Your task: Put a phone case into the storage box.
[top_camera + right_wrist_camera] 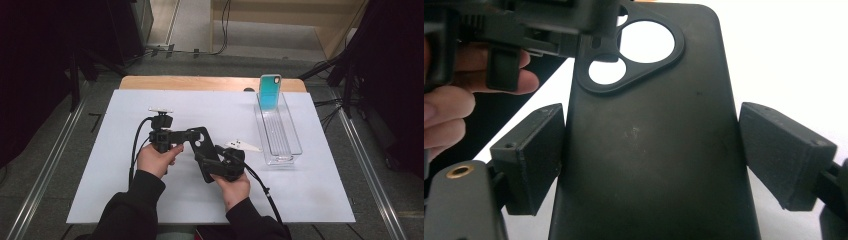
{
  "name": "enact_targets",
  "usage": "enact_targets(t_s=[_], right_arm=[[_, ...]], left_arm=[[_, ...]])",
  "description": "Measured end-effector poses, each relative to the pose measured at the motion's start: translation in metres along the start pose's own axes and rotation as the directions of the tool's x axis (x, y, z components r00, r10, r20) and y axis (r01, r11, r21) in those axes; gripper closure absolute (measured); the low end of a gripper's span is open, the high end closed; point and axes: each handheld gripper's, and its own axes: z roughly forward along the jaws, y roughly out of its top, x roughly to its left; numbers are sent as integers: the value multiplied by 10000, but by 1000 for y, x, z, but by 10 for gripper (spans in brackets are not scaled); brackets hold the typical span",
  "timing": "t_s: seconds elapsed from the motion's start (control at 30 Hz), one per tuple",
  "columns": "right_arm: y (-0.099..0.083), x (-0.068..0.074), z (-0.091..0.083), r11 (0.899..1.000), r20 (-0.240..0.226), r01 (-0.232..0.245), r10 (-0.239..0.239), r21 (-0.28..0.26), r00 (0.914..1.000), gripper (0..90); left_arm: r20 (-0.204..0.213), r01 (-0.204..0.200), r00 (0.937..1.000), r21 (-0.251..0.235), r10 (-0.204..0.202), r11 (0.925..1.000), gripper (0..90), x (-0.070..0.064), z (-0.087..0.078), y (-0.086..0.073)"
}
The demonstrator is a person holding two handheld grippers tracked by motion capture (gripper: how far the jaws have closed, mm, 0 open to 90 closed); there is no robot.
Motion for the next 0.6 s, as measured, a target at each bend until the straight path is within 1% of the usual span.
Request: enact_targets(t_s=[0.03, 0.07, 0.17, 0.2, 0.27, 0.33, 0.37, 0.4, 0.47, 0.53, 0.6], right_arm=[[0, 1, 0, 10000, -21, 40, -41, -71, 10000, 128], [-1, 1, 1, 9998, -60, 86, -87, -173, 9999, 128], [-2, 3, 1, 9992, -113, 178, -182, -351, 9998, 128], [-2, 4, 1, 9988, -136, 233, -240, -439, 9996, 128], [-3, 5, 2, 9977, -136, 325, -334, -596, 9993, 127], [-4, 6, 2, 9963, -107, 418, -427, -753, 9990, 127], [-4, 5, 2, 9959, -128, 446, -458, -785, 9989, 127], [-5, 5, 3, 9954, -163, 483, -498, -827, 9986, 126], [-6, 6, 4, 9951, -204, 493, -512, -853, 9985, 125], [-6, 6, 6, 9953, -287, 416, -442, -876, 9986, 124], [-7, 5, 7, 9949, -399, 426, -464, -914, 9981, 122]], left_arm=[[-16, 27, 10000, -10, -27, 10000, 441, -1, 1, 0], [-9, 118, 9999, -98, -119, 9999, 449, -1, 1, 0], [118, 277, 9996, -145, -275, 9995, 543, 0, 2, 1], [175, 357, 9992, -142, -354, 9993, 596, 0, 3, 1], [424, 540, 9977, -209, -531, 9983, 664, 1, 3, 0], [551, 600, 9968, -304, -583, 9977, 692, 0, 2, 0], [660, 622, 9960, -275, -603, 9977, 707, 0, 2, 0], [652, 588, 9963, -321, -566, 9978, 763, 0, 2, 0], [780, 591, 9954, -438, -556, 9973, 775, -1, 1, -1], [947, 734, 9932, -519, -682, 9960, 787, 0, 0, -1], [994, 793, 9923, -547, -736, 9954, 798, -1, -1, -1]])
